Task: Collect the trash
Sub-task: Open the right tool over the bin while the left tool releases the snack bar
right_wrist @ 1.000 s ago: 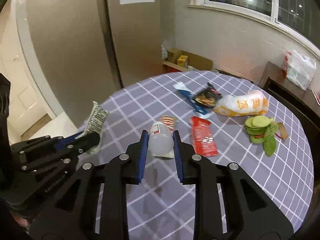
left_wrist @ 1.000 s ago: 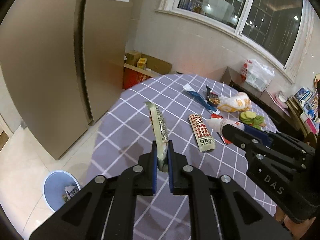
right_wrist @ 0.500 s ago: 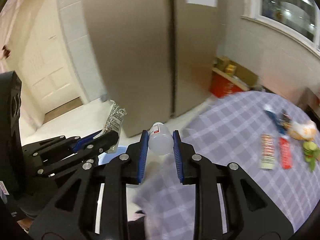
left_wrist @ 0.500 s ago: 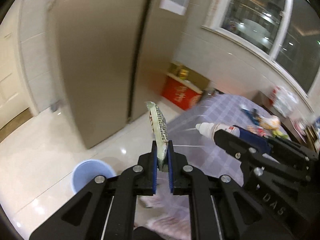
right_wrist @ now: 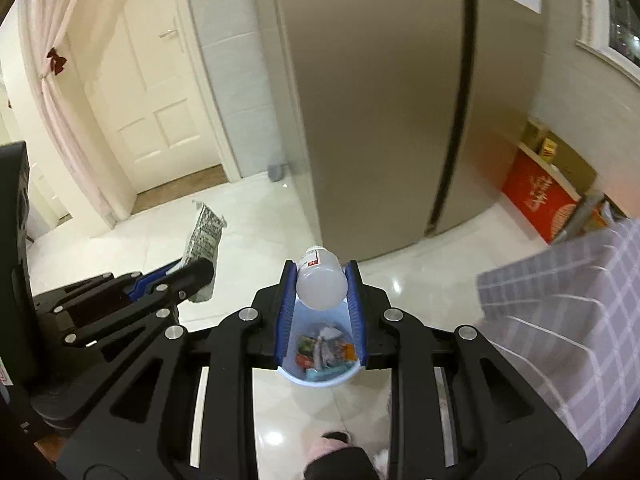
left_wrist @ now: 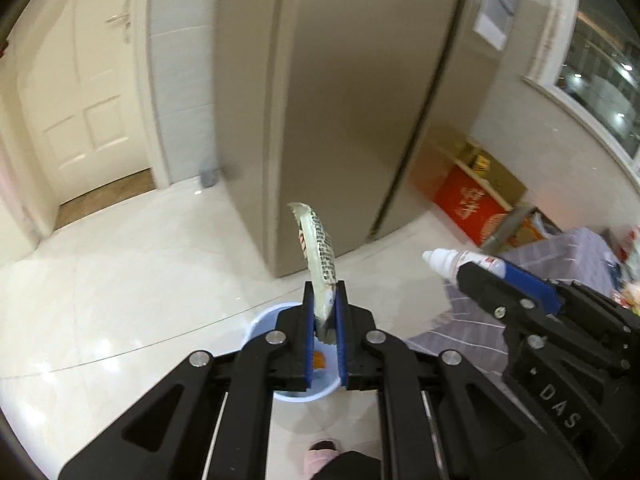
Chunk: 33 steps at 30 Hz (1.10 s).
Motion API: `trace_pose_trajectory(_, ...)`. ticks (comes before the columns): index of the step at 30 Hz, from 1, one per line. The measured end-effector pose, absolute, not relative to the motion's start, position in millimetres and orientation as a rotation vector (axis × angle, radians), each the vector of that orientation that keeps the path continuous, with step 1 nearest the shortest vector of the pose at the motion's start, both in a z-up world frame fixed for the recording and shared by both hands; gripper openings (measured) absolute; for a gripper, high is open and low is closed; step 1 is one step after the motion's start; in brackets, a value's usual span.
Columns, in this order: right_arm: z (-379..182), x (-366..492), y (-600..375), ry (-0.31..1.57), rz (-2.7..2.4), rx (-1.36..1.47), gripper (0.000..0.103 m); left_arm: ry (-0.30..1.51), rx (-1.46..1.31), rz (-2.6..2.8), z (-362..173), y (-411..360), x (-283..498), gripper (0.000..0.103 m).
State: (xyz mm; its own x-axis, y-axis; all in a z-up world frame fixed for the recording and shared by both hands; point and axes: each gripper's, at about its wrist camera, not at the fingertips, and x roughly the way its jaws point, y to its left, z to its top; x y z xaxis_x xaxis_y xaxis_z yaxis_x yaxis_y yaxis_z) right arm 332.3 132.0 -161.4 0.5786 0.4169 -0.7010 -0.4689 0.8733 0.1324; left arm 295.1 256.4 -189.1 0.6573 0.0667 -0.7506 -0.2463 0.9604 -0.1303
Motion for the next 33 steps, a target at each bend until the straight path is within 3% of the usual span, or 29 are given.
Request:
trace_pose_trajectory(2, -165.7, 337.5, 143.2, 0.78, 0.52, -0.064, 0.027, 0.843, -0.221, 0.21, -193.8, 266.5, 297.8, 0.008)
trace_pose_trajectory(3, -168.8, 341.2, 146.7, 0.782, 0.522, -0.053, 0.048, 0.848, -0.217, 0.221, -196.0, 270.4, 298.9, 0.009)
trace_pose_trajectory(4, -170.5, 343.3, 148.3, 0.787, 0.523, -0.043, 0.061, 0.85, -0.215, 0.228, -197.4, 273.7, 299.3, 0.008)
trace_pose_trajectory(33, -179.8, 341.8, 127.5, 0.786, 0.453, -0.008, 0.064, 0.875, -0.188, 0.209, -210.1, 263.6, 315.5, 0.009)
